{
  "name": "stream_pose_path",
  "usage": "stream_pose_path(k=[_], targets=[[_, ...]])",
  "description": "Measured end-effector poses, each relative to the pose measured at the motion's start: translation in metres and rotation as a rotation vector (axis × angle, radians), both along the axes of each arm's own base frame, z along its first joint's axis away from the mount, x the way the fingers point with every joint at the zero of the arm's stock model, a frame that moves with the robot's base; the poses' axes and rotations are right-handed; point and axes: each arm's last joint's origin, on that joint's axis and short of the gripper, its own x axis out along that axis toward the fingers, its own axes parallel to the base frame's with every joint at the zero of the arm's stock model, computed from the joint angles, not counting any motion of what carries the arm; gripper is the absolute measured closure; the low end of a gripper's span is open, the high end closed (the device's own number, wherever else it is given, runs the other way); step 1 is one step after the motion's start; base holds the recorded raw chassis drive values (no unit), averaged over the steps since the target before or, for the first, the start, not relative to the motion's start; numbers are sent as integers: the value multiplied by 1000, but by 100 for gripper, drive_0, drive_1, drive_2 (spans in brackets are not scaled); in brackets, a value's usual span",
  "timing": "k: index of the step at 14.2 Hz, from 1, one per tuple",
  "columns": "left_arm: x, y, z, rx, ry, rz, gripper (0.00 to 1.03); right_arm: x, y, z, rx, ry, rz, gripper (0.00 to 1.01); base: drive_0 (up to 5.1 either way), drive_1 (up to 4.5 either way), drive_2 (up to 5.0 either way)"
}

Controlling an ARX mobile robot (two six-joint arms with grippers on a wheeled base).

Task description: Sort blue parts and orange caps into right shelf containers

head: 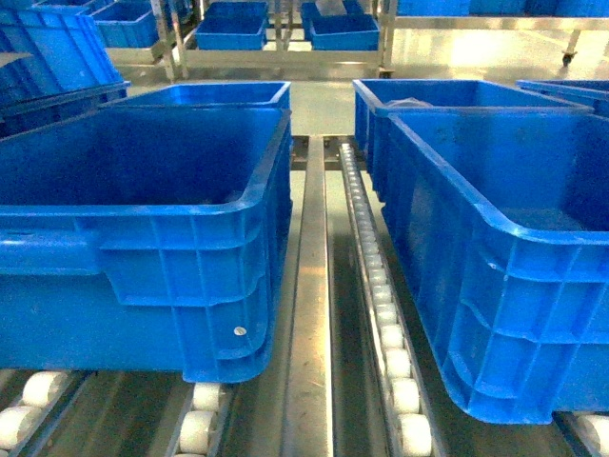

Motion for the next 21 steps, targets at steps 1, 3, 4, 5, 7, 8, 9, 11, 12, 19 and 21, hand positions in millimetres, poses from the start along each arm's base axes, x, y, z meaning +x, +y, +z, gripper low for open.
stream_pose_path(k=[1,3,4,5,7,8,9,11,12,19,21], targets=[[-7,0,-4,0,16,-2,101,0,0,0,0,-2,-2,100,0,0,0],[-7,0,-3,1,5,-2,101,0,0,0,2,0,-1,100,0,0,0],[-7,0,-2,1,-4,-2,101,0,0,0,2,2,0,100,0,0,0],[-7,0,-2,0,0,-2,100,0,0,0,2,2,-1,94,0,0,0],[-7,0,-2,1,-1,-2,78,0,0,0,2,2,0,72,0,0,0],[-7,0,-2,1,-1,-2,67,0,0,0,2,2,0,61,0,0,0],[-7,0,-2,1,-1,-2,54,0,0,0,2,2,0,48,0,0,0],[-7,0,-2,1,-1,-2,5,0,0,0,3,2,-1,1,0,0,0],[-7,0,-2,3,-1,-2,4,0,0,0,2,2,0,3,0,0,0],[-7,0,-2,3,-1,-2,5,0,0,0,2,2,0,3,0,0,0],[-7,0,-2,3,-1,-2,5,0,0,0,2,2,0,3,0,0,0]])
